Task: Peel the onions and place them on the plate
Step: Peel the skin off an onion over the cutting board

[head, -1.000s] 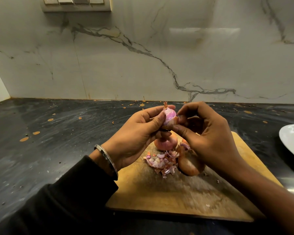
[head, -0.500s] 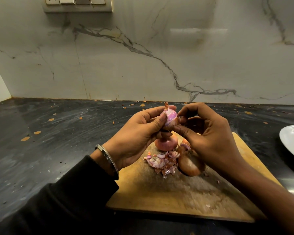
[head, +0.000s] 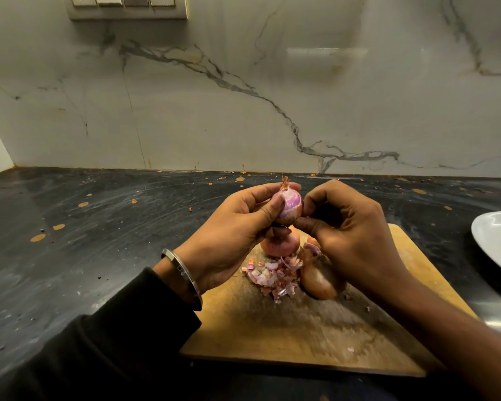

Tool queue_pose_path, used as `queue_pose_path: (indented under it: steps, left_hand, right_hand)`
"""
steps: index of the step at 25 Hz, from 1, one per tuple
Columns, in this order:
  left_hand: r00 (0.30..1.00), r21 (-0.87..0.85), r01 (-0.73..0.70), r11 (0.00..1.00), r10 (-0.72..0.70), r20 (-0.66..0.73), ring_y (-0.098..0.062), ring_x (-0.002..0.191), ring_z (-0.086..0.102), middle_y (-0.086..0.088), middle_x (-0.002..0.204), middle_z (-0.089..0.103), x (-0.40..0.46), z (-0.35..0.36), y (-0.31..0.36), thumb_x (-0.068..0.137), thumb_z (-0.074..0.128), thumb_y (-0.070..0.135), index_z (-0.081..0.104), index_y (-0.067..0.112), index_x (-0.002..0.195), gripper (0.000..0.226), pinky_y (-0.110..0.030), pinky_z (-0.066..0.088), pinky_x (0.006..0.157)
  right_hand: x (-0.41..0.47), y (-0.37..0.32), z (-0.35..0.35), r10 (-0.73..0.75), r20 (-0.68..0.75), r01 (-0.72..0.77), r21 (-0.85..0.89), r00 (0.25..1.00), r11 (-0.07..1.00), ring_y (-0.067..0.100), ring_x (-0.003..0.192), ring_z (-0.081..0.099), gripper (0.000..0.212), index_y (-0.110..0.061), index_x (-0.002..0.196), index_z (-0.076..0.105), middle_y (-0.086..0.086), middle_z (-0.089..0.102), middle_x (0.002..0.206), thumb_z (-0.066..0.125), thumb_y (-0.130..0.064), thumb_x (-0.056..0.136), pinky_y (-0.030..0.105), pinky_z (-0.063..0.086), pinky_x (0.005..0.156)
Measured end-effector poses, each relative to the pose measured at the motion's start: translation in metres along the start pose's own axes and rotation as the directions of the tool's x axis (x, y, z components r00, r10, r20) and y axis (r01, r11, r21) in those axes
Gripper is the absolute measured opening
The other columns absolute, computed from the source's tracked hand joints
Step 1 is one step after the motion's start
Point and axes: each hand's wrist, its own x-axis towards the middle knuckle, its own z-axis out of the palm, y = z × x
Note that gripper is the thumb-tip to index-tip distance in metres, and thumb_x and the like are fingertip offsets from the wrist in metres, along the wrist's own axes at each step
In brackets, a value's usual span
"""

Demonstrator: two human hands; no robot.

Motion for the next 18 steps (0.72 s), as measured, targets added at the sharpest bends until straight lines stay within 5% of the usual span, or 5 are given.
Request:
queue_pose_path:
  steps: [5, 12, 18]
  left_hand:
    - [1.0, -0.073, 0.011, 0.997, -0.013, -0.022, -0.018, 0.095, 0.063, -0.012, 0.111, 0.069, -0.0004, -0.0013, 0.0019, 0.088, 0.054, 0.019, 0.06, 0.008, 0.126, 0.04, -0.022, 0.057, 0.074]
    - [0.997, -0.121, 0.012, 0.993, -0.021, -0.073, -0.021, 0.092, 0.066, -0.015, 0.107, 0.069, 0.0007, -0.0006, 0.0013, 0.085, 0.056, 0.024, 0.058, 0.002, 0.125, 0.045, -0.027, 0.058, 0.08]
    - [0.992, -0.123, -0.004, 0.992, -0.012, -0.129, -0.02, 0.094, 0.068, -0.016, 0.11, 0.071, 0.0015, -0.002, 0.0043, 0.088, 0.056, 0.019, 0.059, 0.006, 0.126, 0.041, -0.029, 0.058, 0.083]
  right_hand:
    - [0.0006, -0.0025, -0.0002, -0.021, -0.027, 0.022, 0.023, 0.999, 1.0, 0.013, 0.087, 0.068, 0.021, -0.014, 0.095, 0.065, -0.004, 0.067, 0.09, 0.079, -0.006, 0.081, 0.026, 0.058, 0.076]
    - [-0.0013, -0.0002, 0.0034, -0.087, -0.032, 0.082, -0.115, 0.996, 0.99, 0.012, 0.078, 0.066, 0.021, -0.009, 0.085, 0.067, -0.001, 0.065, 0.081, 0.076, 0.009, 0.078, 0.028, 0.055, 0.069]
    - [-0.0004, -0.0027, -0.0023, -0.086, 0.015, 0.087, -0.092, 0.996, 0.992, 0.008, 0.08, 0.068, 0.013, -0.015, 0.095, 0.072, -0.01, 0.07, 0.085, 0.075, -0.006, 0.086, 0.026, 0.055, 0.069]
